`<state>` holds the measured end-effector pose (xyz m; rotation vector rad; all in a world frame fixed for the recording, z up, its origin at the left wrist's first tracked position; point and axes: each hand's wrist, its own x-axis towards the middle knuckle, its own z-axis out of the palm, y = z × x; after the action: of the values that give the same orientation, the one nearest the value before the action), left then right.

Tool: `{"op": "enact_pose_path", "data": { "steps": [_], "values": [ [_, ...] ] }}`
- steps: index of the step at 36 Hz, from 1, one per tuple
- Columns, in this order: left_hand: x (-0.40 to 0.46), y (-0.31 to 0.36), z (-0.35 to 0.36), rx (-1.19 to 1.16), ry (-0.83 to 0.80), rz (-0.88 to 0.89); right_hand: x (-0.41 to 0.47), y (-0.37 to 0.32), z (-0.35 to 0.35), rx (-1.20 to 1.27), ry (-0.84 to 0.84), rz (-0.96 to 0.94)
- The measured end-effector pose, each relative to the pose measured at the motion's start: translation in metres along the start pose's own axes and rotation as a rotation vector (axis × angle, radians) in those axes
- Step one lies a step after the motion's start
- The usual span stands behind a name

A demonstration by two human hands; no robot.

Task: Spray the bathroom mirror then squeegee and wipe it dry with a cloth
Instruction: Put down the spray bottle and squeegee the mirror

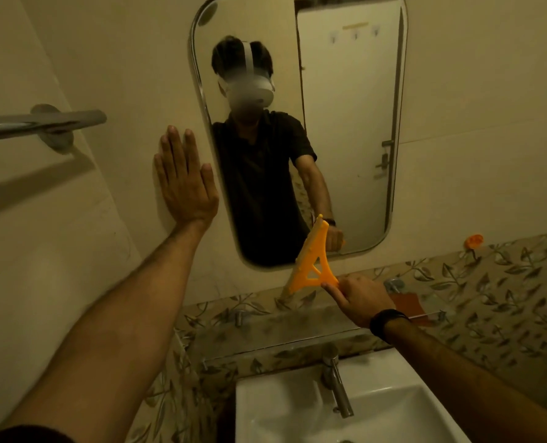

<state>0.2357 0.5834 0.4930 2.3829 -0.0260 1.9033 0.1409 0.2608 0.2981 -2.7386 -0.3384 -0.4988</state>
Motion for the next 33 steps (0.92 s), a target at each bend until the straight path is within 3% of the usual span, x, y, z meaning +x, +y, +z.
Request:
{"op": "enact_pose_path", "data": {
  "steps": [4, 12, 21, 33],
  "values": [
    [0.001, 0.002, -0.002, 0.010, -0.009, -0.006, 0.005, -0.008, -0.019, 0.103, 0.110, -0.025],
    [0.000, 0.002, -0.001, 0.027, -0.012, -0.016, 0.067, -0.050, -0.077, 0.580, 0.415, 0.017],
    [0.000, 0.000, 0.003, 0.018, 0.012, -0.011, 0.043, -0.027, -0.034, 0.687, 0.263, 0.149],
    [-0.002, -0.002, 0.009, 0.012, 0.046, -0.007, -0.023, 0.004, 0.028, 0.614, 0.076, 0.321]
  ]
}}
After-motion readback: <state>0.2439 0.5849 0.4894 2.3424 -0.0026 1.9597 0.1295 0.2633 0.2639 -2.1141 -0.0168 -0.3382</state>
